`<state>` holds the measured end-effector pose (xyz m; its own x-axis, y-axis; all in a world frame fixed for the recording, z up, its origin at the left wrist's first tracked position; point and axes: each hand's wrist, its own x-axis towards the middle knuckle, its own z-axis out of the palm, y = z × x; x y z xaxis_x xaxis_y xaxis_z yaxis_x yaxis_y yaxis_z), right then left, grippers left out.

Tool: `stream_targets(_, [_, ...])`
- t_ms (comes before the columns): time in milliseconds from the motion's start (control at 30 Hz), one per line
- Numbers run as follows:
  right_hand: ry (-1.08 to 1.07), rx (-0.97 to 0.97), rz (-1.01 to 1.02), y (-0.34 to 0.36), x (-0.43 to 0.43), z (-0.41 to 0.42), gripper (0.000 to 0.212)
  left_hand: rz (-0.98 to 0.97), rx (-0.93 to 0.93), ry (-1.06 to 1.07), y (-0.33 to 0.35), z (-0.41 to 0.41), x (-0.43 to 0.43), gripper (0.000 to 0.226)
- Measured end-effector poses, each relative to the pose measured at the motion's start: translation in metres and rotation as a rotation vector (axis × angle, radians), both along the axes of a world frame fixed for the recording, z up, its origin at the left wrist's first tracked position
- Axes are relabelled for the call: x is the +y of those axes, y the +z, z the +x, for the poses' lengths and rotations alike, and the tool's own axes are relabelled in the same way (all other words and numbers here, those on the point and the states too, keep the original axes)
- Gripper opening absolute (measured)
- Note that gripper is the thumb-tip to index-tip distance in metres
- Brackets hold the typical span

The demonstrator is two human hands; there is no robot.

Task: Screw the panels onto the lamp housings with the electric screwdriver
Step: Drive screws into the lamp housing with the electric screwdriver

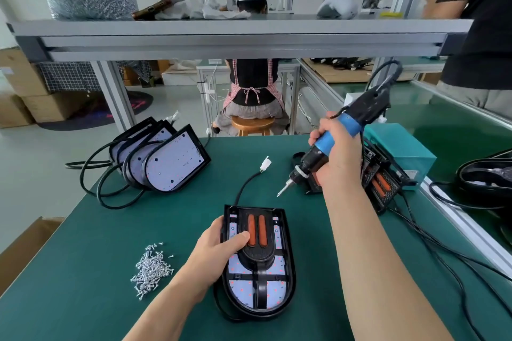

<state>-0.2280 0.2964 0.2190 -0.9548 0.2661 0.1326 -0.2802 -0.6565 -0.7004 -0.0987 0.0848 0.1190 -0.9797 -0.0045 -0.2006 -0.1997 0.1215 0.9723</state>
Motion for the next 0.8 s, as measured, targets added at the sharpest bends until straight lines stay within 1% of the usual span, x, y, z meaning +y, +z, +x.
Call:
stream_targets(100, [-0.070,-0.050,-0.245,0.013,0.017,0.008,0.016,-0.015,-0.002,0.011,0.002,0.001,0.001,0.025])
stream_targets(167, [-0.047,-0.079,-0.334,0.009,0.025,0.024,0.016,-0.022,-0.004,0.024,0.003,0.003,0.002,0.025])
stream_targets(267, [0.026,-0.117,-0.403,-0.011,0.033,0.050,0.018,-0.017,-0.013,0.055,0.003,0.004,0.005,0.029])
stream_targets(333, [0.068,-0.168,-0.442,-0.028,0.036,0.065,0.022,-0.020,-0.018,0.077,0.003,0.006,0.006,0.035])
stream_targets(433, [0.129,-0.257,-0.419,-0.057,0.036,0.084,0.027,-0.070,-0.025,0.108,0.003,0.008,0.008,0.051])
stream_targets(567, [0.230,-0.345,-0.453,-0.082,0.031,0.095,0.029,-0.110,-0.014,0.078,0.008,0.014,0.008,0.061])
stream_targets(600, [0.246,-0.359,-0.463,-0.085,0.029,0.095,0.028,-0.130,-0.011,0.079,0.010,0.014,0.006,0.060])
stream_targets(633, [0.259,-0.370,-0.470,-0.087,0.027,0.094,0.028,-0.163,-0.008,0.096,0.013,0.013,0.002,0.054])
stream_targets(700, [0.275,-0.384,-0.475,-0.092,0.025,0.092,0.027,-0.217,0.021,0.196,0.019,0.008,-0.012,0.030])
stream_targets(733, [0.279,-0.389,-0.470,-0.094,0.024,0.091,0.026,-0.233,0.048,0.261,0.023,0.006,-0.022,0.023])
stream_targets(800, [0.277,-0.399,-0.457,-0.097,0.024,0.090,0.023,-0.334,0.124,0.369,0.031,0.003,-0.049,0.019])
